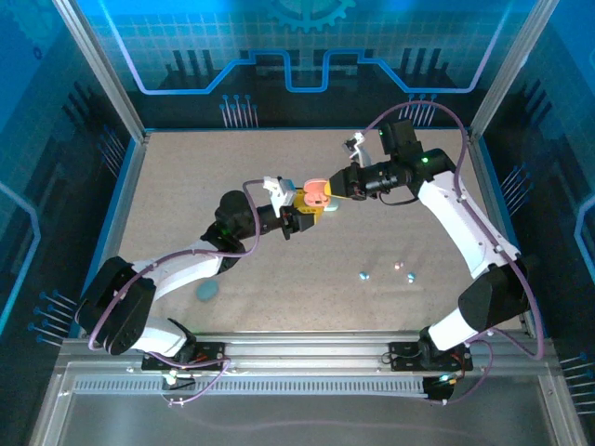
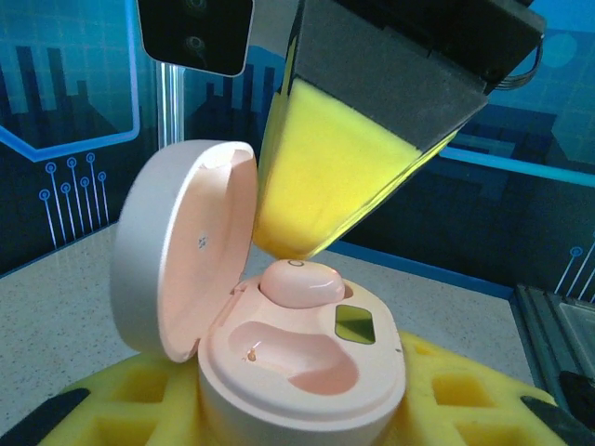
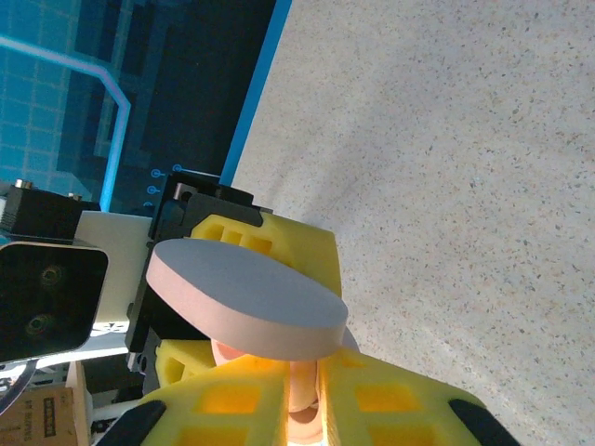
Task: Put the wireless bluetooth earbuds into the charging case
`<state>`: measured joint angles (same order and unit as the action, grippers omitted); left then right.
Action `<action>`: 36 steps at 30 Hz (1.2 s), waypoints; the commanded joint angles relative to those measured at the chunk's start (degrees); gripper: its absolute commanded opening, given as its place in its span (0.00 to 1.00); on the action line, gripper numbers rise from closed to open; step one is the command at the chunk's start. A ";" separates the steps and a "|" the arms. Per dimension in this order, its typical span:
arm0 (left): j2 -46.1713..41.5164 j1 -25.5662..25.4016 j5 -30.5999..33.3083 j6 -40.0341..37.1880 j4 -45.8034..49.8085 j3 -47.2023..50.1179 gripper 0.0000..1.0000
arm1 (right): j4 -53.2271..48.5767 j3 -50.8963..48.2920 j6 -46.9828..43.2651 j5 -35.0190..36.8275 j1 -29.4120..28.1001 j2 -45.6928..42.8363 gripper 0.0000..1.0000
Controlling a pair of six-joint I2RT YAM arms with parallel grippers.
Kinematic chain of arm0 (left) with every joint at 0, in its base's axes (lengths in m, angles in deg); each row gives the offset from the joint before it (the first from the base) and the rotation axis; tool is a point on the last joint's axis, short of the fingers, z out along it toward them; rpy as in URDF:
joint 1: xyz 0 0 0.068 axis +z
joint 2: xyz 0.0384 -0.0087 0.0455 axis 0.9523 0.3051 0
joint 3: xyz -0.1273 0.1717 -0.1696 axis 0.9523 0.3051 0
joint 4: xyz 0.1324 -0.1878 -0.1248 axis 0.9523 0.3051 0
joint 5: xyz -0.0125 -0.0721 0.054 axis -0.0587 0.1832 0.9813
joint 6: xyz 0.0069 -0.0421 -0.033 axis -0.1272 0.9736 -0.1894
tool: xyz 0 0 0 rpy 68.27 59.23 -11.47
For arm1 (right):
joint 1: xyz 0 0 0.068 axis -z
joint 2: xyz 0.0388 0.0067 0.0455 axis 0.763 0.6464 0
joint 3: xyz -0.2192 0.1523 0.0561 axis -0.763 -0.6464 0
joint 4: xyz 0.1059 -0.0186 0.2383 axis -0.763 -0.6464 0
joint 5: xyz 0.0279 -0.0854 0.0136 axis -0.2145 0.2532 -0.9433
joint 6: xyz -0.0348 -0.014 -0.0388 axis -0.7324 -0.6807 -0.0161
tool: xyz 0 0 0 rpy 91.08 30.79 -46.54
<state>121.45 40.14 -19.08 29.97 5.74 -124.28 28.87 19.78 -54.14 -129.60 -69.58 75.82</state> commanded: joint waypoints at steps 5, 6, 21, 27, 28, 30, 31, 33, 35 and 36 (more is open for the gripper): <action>-2.50 -0.41 1.34 -1.85 -0.88 -0.76 0.33 | -0.19 1.30 -0.65 5.18 1.01 -7.04 0.31; -2.88 -0.34 1.90 -1.99 -0.92 -0.36 0.33 | 0.15 0.85 -0.27 6.94 1.63 -8.41 0.32; -2.68 0.61 3.77 -1.72 -4.35 0.28 0.32 | 3.35 -26.22 9.32 28.30 22.00 -29.48 0.50; -3.88 0.63 3.96 -1.84 -3.29 0.75 0.32 | 2.34 -33.67 9.63 20.01 30.61 -25.77 0.49; -4.19 0.55 3.99 -1.93 -2.92 0.80 0.32 | 1.93 -34.57 9.72 18.60 31.67 -24.39 0.49; -4.82 0.61 4.03 -2.11 -2.22 0.85 0.32 | 1.32 -36.18 8.93 16.49 33.14 -22.03 0.49; -5.16 0.60 4.08 -2.27 -1.71 0.93 0.32 | 1.21 -36.95 8.40 16.25 33.38 -21.11 0.49; -5.73 0.63 4.41 -2.33 -1.48 1.26 0.32 | 1.36 -38.25 8.01 16.91 33.66 -19.89 0.48; -6.00 0.57 4.36 -2.30 -1.39 1.39 0.32 | 0.91 -38.45 8.13 18.66 33.74 -19.31 0.48; -6.15 0.60 4.30 -2.22 -1.16 1.28 0.32 | 0.49 -39.60 8.26 19.56 33.73 -19.16 0.48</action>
<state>117.06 40.40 -15.43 28.46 4.95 -123.76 30.88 -18.58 -45.55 -110.13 -36.60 56.67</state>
